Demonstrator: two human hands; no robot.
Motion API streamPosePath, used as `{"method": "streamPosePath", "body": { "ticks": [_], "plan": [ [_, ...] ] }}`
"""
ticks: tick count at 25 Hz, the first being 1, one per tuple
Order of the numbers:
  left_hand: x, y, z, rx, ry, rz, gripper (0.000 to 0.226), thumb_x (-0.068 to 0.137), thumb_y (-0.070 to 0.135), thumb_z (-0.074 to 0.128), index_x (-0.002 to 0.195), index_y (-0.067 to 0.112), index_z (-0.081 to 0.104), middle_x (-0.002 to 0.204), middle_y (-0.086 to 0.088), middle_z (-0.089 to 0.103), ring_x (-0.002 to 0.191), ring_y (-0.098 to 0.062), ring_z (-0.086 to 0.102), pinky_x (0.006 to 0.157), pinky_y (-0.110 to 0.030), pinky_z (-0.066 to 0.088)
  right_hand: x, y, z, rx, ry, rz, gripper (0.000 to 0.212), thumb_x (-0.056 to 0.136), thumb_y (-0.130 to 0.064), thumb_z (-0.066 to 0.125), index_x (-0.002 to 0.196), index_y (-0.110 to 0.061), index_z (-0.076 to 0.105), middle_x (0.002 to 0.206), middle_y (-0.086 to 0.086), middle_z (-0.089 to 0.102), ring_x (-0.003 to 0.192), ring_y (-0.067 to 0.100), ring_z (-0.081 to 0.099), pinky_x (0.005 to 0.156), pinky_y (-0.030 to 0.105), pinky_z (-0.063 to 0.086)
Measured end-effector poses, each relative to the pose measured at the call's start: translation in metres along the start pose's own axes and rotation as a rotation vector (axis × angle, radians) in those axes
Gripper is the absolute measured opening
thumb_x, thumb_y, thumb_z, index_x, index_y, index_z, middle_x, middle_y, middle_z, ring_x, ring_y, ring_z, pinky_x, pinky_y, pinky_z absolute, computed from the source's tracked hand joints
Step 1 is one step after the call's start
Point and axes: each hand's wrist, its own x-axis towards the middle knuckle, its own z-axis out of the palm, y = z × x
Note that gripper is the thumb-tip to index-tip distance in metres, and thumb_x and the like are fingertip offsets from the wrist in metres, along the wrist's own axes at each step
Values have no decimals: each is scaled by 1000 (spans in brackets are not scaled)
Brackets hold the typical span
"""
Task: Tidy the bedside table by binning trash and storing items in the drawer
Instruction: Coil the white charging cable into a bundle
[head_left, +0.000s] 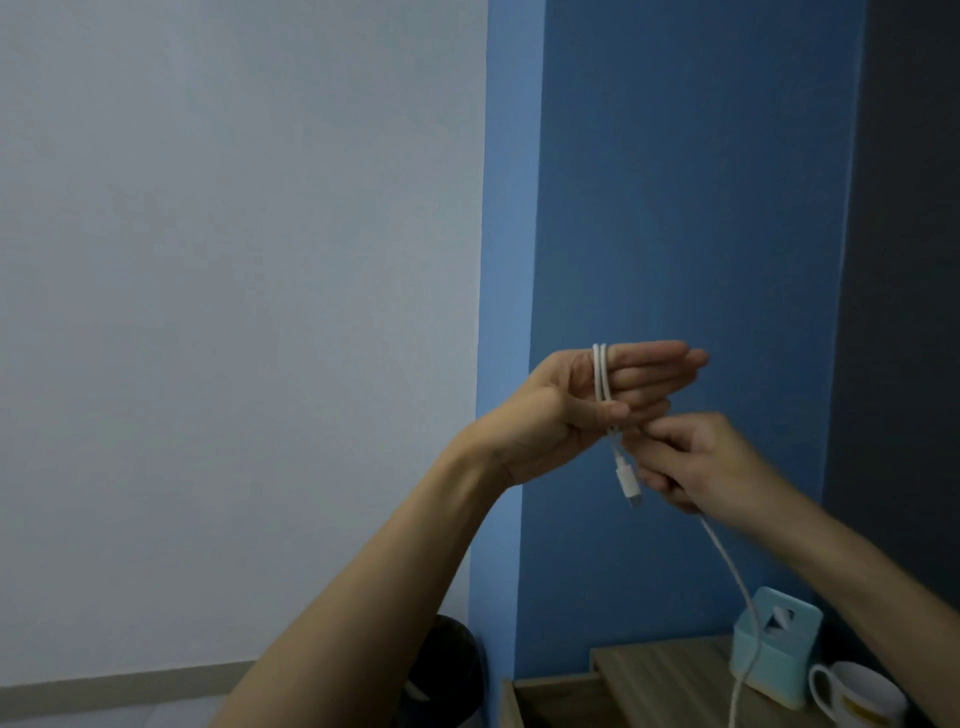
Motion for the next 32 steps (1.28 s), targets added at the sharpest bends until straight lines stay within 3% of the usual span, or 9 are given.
{"method": "streamPosePath", "body": {
  "ticks": [4,13,17,19,22,24,27,30,32],
  "plan": [
    [1,4,-13,124,71,-15,65,78,-28,27,139,-7,35,148,-24,36,137,-26,37,114,-31,30,-16,-20,-5,-290,-100,-101,25,91,-18,50,79,-4,66,43,-2,50,38,4,40,43,15,32],
    [1,-2,-1,79,-19,-89,57,85,-22,27,140,-8,29,146,-29,35,134,-28,43,114,-36,32,-22,-48,-27,-707,-126,-314,42,84,-37,55,51,-11,55,52,5,58,47,16,49,50,35,42],
    [5,-6,8,459,-59,-144,25,91,-9,37,95,6,57,95,-25,62,79,10,58,80,-8,44,-22,-60,-40,-819,-38,-384,25,66,-52,58,56,-31,68,43,-9,56,49,8,53,46,20,38],
    [1,-9,6,401,-162,-164,24,94,-6,32,94,1,55,97,-35,60,81,7,60,87,-11,43,-20,-68,-50,-871,79,-435,35,59,-63,57,50,-30,65,34,-8,50,51,9,54,48,22,38],
    [-6,-13,6,231,-286,-98,37,98,-2,20,125,-21,36,103,-43,59,84,-9,66,94,-24,44,-14,-76,-60,-690,142,-458,28,55,-55,65,50,-28,67,41,-9,59,47,15,55,45,24,38],
    [-6,-12,8,201,-270,-95,36,97,-1,24,122,-21,39,92,-24,69,70,-7,66,79,-19,48,-8,-73,-58,-463,143,-479,19,54,-42,71,55,-23,70,48,-1,65,47,20,57,48,31,43],
    [-7,-3,16,94,-248,-59,29,93,-7,26,105,-3,52,117,-50,45,84,-15,72,67,-17,50,-1,-66,-52,-228,161,-492,24,50,-42,69,59,-20,70,52,2,65,43,11,53,44,17,43],
    [-11,6,25,5,-252,-40,33,90,-13,24,115,-12,46,127,-56,25,108,-48,57,82,-22,55,-1,-49,-49,-11,91,-415,33,48,-53,76,63,-24,71,54,-6,65,43,3,51,45,12,43],
    [-13,9,28,-39,-237,-18,46,87,-17,24,132,-21,26,132,-52,22,111,-44,58,92,-28,52,-5,-37,-45,112,7,-261,35,50,-50,79,67,-21,70,54,0,60,44,8,53,45,21,44]
  ]
}}
